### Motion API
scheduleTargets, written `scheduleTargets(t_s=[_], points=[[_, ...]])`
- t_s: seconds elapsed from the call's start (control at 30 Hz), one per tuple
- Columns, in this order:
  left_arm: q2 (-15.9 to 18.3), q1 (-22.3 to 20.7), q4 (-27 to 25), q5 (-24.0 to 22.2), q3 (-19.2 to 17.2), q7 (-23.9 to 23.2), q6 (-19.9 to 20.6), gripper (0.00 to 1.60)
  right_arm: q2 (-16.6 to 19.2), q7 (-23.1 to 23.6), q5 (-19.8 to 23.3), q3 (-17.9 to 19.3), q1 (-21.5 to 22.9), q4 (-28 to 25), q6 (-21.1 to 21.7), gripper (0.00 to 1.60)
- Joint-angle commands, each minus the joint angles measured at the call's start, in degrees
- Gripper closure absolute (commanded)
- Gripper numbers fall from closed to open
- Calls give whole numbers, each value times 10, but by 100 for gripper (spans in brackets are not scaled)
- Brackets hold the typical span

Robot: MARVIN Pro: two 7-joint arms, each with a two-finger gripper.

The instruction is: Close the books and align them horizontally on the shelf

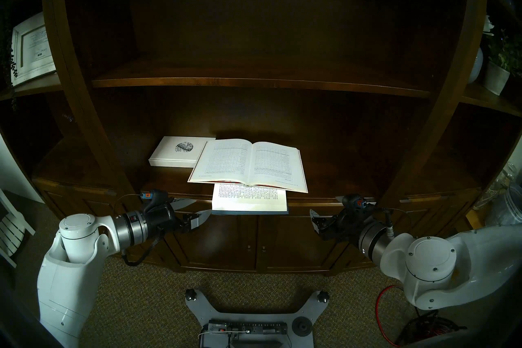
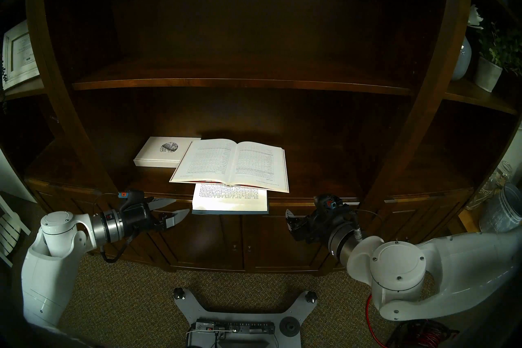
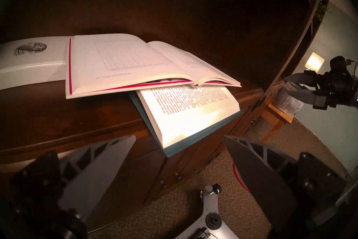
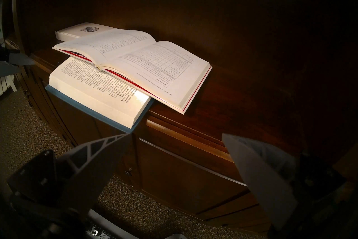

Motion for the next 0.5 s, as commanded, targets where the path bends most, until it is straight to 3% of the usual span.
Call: scheduleTargets(t_s=[0.0, 0.47], points=[[10, -46, 15, 4, -6, 7, -15, 0, -1, 0, -3, 8, 8, -3, -1, 0], [15, -109, 74, 14, 14, 20, -27, 0, -1, 0, -3, 8, 8, -3, -2, 0]])
